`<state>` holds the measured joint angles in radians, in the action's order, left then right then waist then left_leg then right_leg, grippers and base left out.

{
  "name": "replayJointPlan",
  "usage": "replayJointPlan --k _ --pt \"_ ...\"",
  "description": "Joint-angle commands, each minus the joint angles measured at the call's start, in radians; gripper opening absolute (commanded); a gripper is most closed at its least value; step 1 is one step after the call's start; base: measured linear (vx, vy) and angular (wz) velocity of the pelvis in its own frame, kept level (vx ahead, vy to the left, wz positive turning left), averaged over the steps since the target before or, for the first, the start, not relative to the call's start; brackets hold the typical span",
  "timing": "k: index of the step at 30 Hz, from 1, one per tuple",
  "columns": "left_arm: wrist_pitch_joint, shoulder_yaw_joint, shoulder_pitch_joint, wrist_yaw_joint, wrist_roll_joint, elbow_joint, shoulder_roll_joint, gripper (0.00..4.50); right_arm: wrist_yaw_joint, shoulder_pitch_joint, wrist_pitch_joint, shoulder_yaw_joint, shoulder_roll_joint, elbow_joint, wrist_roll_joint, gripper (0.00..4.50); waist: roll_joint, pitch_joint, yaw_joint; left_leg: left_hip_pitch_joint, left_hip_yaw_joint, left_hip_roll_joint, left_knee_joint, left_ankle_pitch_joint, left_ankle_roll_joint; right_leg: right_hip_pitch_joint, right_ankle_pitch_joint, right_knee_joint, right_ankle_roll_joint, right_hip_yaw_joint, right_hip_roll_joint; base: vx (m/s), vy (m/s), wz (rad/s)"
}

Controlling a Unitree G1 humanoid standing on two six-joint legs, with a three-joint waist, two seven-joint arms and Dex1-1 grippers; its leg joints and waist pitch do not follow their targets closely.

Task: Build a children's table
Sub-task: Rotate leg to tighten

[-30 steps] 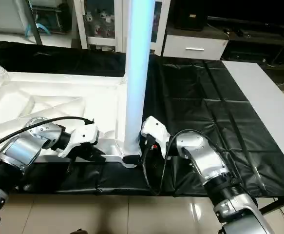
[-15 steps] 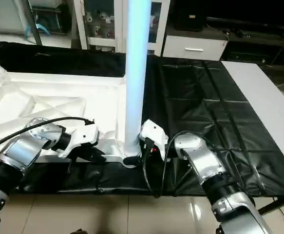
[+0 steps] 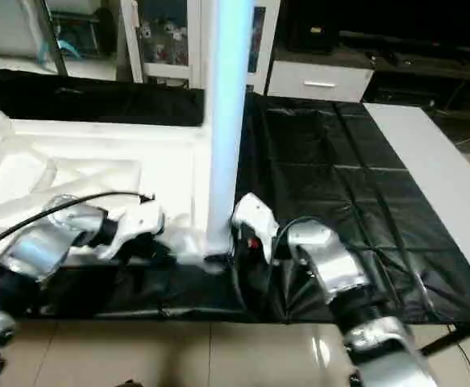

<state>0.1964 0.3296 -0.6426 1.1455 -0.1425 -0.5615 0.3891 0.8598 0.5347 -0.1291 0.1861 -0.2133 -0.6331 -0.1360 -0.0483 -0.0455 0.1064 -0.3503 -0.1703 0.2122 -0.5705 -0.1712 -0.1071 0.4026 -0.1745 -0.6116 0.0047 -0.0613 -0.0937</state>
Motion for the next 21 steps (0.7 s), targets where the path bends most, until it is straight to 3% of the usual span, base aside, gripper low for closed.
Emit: replayJointPlan --k 1,3,7,11,12,14,16,17,20,21 --pt "0.021 0.041 0.022 -0.069 0.008 -0.042 -0.078 0.00 -0.103 0.013 -0.012 -0.053 0.049 0.010 -0.073 2.74 0.005 0.057 -0.005 0.006 -0.002 0.011 0.072 -0.313 -0.021 -0.038 -0.339 0.080 -0.181 0.036 -0.044 0.000 0.000 0.00" --pt "0.026 0.026 -0.008 -0.157 -0.003 -0.094 -0.123 0.00 -0.242 0.014 -0.004 -0.082 0.099 -0.019 -0.058 2.74 0.005 0.057 -0.011 -0.001 -0.001 0.010 0.073 -0.299 -0.017 -0.041 -0.324 0.081 -0.168 0.037 -0.043 0.000 0.000 0.00" --pt "0.033 -0.001 -0.077 -0.336 -0.033 -0.212 -0.203 0.00 -0.537 0.053 0.010 -0.123 0.180 -0.124 0.011 2.74 0.002 0.059 -0.020 0.004 -0.002 0.005 0.071 -0.305 -0.022 -0.035 -0.355 0.087 -0.160 0.037 -0.043 0.000 0.000 0.00" --pt "0.038 -0.034 -0.156 -0.535 -0.072 -0.332 -0.272 0.00 -0.878 0.127 0.044 -0.148 0.246 -0.243 0.104 2.73 0.014 0.061 -0.020 0.005 -0.001 0.004 0.071 -0.280 -0.029 -0.034 -0.288 0.081 -0.165 0.037 -0.039 0.000 0.000 0.00" --pt "0.027 -0.033 -0.180 -0.595 -0.088 -0.370 -0.290 0.00 -0.948 0.160 0.067 -0.130 0.265 -0.280 0.139 2.73 0.014 0.060 -0.025 0.003 -0.001 0.002 0.072 -0.291 -0.033 -0.033 -0.287 0.082 -0.161 0.037 -0.037 0.000 0.000 0.00" --pt "0.022 -0.033 -0.187 -0.610 -0.090 -0.381 -0.296 0.00 -0.960 0.171 0.080 -0.124 0.271 -0.291 0.148 2.72 0.011 0.063 -0.019 0.006 -0.003 0.002 0.068 -0.295 -0.022 -0.034 -0.267 0.082 -0.159 0.037 -0.038 0.000 0.000 0.00" --pt "-0.010 -0.030 -0.203 -0.626 -0.092 -0.416 -0.306 0.00 -0.926 0.200 0.137 -0.168 0.304 -0.325 0.097 2.72 0.013 0.064 -0.021 -0.001 -0.005 0.000 0.067 -0.278 -0.003 -0.038 -0.226 0.079 -0.166 0.039 -0.037 0.000 0.000 0.00" --pt "-0.013 -0.033 -0.203 -0.621 -0.089 -0.418 -0.303 0.00 -0.894 0.200 0.156 -0.170 0.306 -0.321 0.089 2.72 0.018 0.066 -0.017 -0.002 -0.005 0.001 0.066 -0.253 0.005 -0.041 -0.183 0.074 -0.175 0.039 -0.037 0.000 0.000 0.00" --pt "-0.023 -0.036 -0.208 -0.616 -0.088 -0.436 -0.300 0.00 -0.860 0.202 0.188 -0.169 0.309 -0.320 0.087 2.72 0.017 0.067 -0.016 -0.006 -0.006 0.001 0.062 -0.192 0.030 -0.048 -0.072 0.062 -0.208 0.038 -0.034 0.000 0.000 0.00" --pt "-0.037 -0.036 -0.205 -0.601 -0.089 -0.441 -0.289 0.00 -0.809 0.182 0.222 -0.177 0.304 -0.288 0.065 3.28 0.014 0.067 -0.016 -0.006 -0.007 0.001 0.061 -0.188 0.035 -0.049 -0.067 0.062 -0.211 0.038 -0.035 0.000 0.000 0.00"
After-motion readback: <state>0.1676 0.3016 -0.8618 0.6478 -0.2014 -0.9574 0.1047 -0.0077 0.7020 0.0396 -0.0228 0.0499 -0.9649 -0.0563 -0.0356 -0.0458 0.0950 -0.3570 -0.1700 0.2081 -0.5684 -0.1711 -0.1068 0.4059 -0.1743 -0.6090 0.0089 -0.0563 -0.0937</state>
